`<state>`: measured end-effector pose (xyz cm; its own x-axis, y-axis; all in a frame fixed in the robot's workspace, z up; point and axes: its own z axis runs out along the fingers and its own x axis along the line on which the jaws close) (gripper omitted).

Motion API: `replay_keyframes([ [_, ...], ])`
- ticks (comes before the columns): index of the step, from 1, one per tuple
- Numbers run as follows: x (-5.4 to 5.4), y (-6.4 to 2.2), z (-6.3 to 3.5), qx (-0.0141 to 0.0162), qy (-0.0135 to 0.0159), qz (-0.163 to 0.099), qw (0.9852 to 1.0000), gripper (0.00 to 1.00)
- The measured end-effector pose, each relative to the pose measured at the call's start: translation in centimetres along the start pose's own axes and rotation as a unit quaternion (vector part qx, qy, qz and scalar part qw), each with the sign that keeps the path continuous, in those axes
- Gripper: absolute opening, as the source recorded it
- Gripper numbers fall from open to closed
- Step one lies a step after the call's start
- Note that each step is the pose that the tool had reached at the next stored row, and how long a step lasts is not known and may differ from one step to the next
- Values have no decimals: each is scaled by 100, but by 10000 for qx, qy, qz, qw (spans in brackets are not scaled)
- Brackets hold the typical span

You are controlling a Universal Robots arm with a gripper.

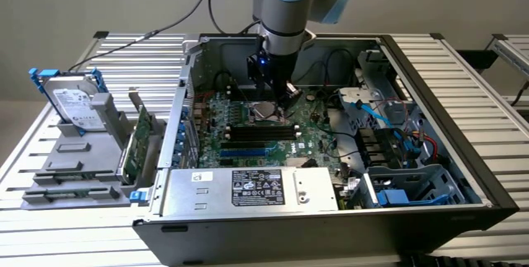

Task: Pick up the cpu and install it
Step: 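Place the cpu into insertion slot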

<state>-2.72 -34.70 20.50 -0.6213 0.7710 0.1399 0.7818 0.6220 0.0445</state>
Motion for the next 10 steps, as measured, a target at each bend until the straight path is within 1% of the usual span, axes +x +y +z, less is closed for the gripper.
replay_keyframes([
  [3, -13, -11, 1, 10, -13, 2, 10000, 67],
  [7, -10, -19, 14, 35, -44, 3, 10000, 67],
  [10, 10, -48, 32, 52, -65, 4, 10000, 67],
])
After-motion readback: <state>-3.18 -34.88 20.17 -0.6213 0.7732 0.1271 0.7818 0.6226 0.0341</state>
